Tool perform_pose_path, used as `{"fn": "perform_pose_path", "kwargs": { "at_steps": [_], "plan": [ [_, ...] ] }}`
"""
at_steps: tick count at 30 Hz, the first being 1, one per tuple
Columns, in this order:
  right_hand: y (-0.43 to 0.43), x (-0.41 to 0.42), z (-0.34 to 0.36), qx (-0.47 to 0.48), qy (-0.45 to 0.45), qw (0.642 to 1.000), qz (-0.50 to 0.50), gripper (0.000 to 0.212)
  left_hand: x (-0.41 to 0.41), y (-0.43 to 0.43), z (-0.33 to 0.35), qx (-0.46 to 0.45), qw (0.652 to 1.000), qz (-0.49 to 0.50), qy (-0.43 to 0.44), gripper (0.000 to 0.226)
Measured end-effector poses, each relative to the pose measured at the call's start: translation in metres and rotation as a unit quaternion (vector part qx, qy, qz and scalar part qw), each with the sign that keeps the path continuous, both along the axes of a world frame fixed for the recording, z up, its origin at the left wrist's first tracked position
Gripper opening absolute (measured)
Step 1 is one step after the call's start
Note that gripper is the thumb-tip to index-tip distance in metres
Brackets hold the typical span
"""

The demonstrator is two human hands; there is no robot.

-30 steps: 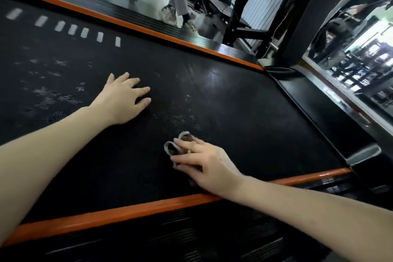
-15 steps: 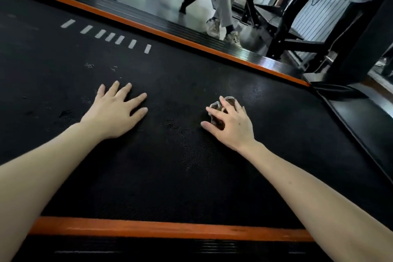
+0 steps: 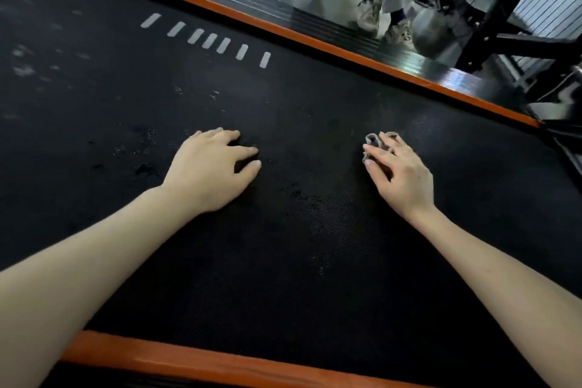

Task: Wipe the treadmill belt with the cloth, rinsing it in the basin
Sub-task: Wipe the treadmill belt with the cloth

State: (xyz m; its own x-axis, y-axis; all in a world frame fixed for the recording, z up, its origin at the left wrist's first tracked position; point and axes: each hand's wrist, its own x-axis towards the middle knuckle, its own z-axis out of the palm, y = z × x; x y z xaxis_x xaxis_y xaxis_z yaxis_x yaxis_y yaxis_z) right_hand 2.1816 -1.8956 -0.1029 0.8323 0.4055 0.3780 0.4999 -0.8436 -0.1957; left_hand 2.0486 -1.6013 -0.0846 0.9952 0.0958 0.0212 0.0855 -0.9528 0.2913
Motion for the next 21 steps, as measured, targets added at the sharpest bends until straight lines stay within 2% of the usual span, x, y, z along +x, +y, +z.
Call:
{"fn": "perform_pose_path", "kwargs": {
  "at_steps": [3, 7, 11, 13, 17, 19, 21],
  "plan": [
    [0.001, -0.002, 0.001, -0.006, -0.001, 1.000, -0.003, 0.038, 0.004, 0.007, 0.002, 0.016, 1.000, 0.004, -0.025, 0.066],
    [0.002, -0.001, 0.002, -0.030, 0.002, 0.999, -0.012, 0.043, 0.013, 0.003, -0.007, 0.023, 0.998, 0.036, 0.034, 0.053],
    [0.001, -0.001, 0.001, -0.042, 0.010, 0.999, -0.018, 0.049, 0.012, -0.013, -0.020, 0.056, 0.996, 0.059, 0.026, 0.062],
    [0.008, 0.007, 0.001, -0.030, 0.008, 0.999, -0.039, 0.042, 0.014, -0.014, -0.022, 0.065, 0.996, 0.064, 0.021, 0.062],
    [0.060, 0.029, 0.007, 0.041, 0.024, 0.988, -0.149, 0.023, 0.014, -0.015, -0.022, 0.073, 0.995, 0.064, 0.008, 0.060],
    [0.079, 0.007, 0.007, 0.055, -0.007, 0.994, -0.097, 0.021, 0.014, -0.016, -0.023, 0.072, 0.995, 0.065, 0.005, 0.059],
    [0.085, -0.041, 0.000, 0.043, -0.015, 0.999, 0.005, 0.024, 0.015, -0.016, -0.023, 0.073, 0.995, 0.067, 0.002, 0.059]
  ]
}}
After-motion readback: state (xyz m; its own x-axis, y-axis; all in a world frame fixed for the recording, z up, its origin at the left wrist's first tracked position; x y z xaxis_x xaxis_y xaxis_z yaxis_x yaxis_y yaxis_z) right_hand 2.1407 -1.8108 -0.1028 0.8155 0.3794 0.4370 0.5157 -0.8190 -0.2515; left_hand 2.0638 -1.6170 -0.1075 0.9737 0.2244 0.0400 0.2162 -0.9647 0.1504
